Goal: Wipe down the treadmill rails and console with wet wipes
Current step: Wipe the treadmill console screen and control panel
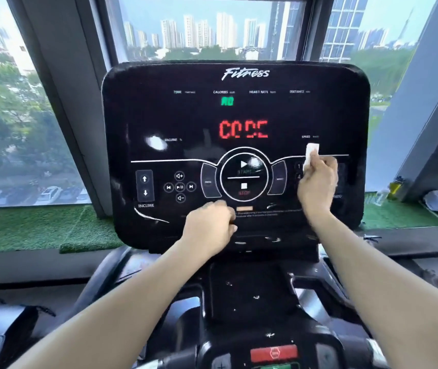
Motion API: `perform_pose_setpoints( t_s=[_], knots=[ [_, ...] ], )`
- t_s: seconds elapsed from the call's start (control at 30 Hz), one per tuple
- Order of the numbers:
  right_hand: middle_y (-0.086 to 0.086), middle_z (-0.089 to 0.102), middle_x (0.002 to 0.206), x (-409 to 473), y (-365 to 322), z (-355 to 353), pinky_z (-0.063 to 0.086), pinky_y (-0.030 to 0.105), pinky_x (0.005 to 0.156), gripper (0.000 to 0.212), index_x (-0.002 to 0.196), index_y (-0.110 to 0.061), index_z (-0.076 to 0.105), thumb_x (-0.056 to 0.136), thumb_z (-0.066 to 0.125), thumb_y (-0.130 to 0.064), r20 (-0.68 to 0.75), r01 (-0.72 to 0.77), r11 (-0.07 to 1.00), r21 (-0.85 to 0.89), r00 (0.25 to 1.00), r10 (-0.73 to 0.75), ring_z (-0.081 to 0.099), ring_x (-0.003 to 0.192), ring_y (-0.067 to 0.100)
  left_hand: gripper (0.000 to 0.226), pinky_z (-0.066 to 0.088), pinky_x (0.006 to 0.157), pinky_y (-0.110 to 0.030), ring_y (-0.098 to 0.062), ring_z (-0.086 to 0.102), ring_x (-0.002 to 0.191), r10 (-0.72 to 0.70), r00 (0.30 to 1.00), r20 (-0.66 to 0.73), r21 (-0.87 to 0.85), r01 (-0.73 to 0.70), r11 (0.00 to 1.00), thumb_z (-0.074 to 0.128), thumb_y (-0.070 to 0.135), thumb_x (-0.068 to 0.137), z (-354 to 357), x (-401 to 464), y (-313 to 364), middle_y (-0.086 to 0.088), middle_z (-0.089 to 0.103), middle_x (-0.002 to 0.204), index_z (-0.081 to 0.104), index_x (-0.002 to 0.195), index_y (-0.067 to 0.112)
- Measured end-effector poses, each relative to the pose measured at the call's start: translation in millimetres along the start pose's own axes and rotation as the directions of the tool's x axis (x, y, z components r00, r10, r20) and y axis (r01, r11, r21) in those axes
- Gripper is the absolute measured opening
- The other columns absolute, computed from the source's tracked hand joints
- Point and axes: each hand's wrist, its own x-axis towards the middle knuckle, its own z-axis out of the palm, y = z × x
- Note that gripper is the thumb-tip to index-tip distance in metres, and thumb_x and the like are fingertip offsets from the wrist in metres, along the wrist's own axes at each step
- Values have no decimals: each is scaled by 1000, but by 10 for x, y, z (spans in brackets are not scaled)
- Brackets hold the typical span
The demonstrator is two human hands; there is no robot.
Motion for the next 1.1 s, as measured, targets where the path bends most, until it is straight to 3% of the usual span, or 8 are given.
perform_pose_setpoints(
  t_s=[0.13,0.27,0.43,0.6,0.67,0.83,0.97,1.1],
  knots=[
    [-9,30,95,-161,-58,89,29,16,74,50,102,-41,35,86,44,6,146,97,995,-19,985,-93,25,78,-14,31,46,93,-34,-14,46,125,18,999,47,-98,-13,995,58,32,92,172,142,299,9,50,132,59,123,26],
    [-6,29,108,-290,-14,179,26,18,80,44,125,-25,48,92,40,3,382,329,943,48,867,-321,31,81,-9,27,47,89,-35,-21,53,115,31,994,103,-101,-21,995,58,31,93,272,254,549,6,56,122,63,119,27],
    [16,45,125,210,306,-215,27,17,81,47,133,-11,50,89,43,5,222,196,980,-34,958,-183,43,103,24,16,45,82,-29,-20,60,105,-31,989,145,-155,53,986,61,27,91,376,366,682,5,66,109,70,104,25],
    [19,45,123,392,451,-443,33,31,94,48,136,-5,45,89,42,6,65,-79,997,-21,995,80,42,106,23,17,42,83,-27,-22,55,106,-87,982,168,-179,117,977,66,27,87,367,423,706,1,67,108,72,102,25],
    [20,46,122,180,355,-302,33,23,83,47,131,-6,50,87,43,6,69,-31,999,23,997,29,43,103,25,19,39,81,-23,-20,55,106,-94,981,172,-177,125,976,68,26,85,356,443,715,1,68,107,72,103,24],
    [10,51,97,-149,386,-109,37,25,69,53,131,-8,55,82,52,12,225,425,905,-28,884,-409,47,88,25,20,42,88,-23,-17,59,106,-96,971,219,-183,138,973,71,25,83,356,469,707,1,70,106,74,103,21],
    [-1,45,89,347,443,-414,35,19,59,14,104,-11,55,95,46,-9,121,267,956,-123,960,-253,45,76,14,17,42,88,-24,-16,59,103,-115,978,173,-186,147,971,71,24,83,337,443,733,4,71,103,74,99,22],
    [4,36,99,618,499,-507,26,21,60,51,128,-7,47,83,37,14,105,200,968,-150,977,-186,38,82,20,15,41,82,-24,-18,59,104,-134,972,194,-136,162,977,68,24,85,281,429,790,3,70,104,74,99,23]
  ],
)
